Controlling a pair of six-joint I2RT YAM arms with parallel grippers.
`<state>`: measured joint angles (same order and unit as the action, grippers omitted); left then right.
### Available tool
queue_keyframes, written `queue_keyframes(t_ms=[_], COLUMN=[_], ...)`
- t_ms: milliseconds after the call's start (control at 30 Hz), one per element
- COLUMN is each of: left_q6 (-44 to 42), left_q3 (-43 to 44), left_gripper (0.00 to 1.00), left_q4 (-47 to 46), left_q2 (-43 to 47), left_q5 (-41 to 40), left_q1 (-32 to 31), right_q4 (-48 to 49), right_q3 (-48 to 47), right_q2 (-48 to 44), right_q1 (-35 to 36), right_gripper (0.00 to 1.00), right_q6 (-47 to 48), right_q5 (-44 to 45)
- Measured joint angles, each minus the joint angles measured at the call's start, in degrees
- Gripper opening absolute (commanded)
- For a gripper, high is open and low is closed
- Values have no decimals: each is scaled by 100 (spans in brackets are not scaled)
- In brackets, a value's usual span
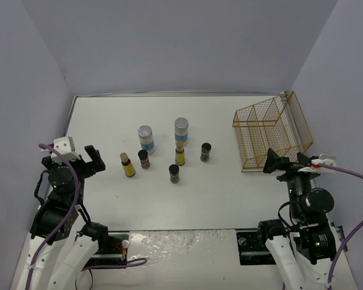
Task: Organize the condiment bottles
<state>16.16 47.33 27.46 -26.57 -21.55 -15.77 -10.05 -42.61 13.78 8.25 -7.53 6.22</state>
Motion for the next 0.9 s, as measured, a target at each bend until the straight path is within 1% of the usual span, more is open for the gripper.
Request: queue_keyframes(t_ms=[167, 267, 367, 433, 533, 700, 800, 900], left_q6=[0, -2, -2, -2, 0, 58, 77, 77], left_q3=[0, 0, 0, 0, -4, -7, 159, 594], left_gripper=[97, 97, 97, 97, 97, 97, 97, 97], left_q4=[2, 2, 2, 2, -4, -43, 24, 114], left_q2=[32, 44, 48, 51, 59, -18, -306, -814], left_q5=[-14, -39, -52, -58, -58, -56, -30, 52], left_q1=[0, 0, 0, 0, 0, 0, 2, 2], right_q4=[5, 56, 124, 140, 117, 227, 369, 342], right_q3=[0, 0, -22, -136, -598, -1816, -2295, -2651], right_q2=[31, 114, 331, 630, 1508, 3558, 4586, 5491], right_q1=[0, 0, 0, 0, 0, 96, 545, 1027], right_gripper=[100, 100, 100, 100, 100, 100, 100, 100], right_q6=[-25, -25, -48, -51, -79, -153, -131, -11], right_q5=[-32, -233, -361, -473, -771, -1264, -1319, -1322])
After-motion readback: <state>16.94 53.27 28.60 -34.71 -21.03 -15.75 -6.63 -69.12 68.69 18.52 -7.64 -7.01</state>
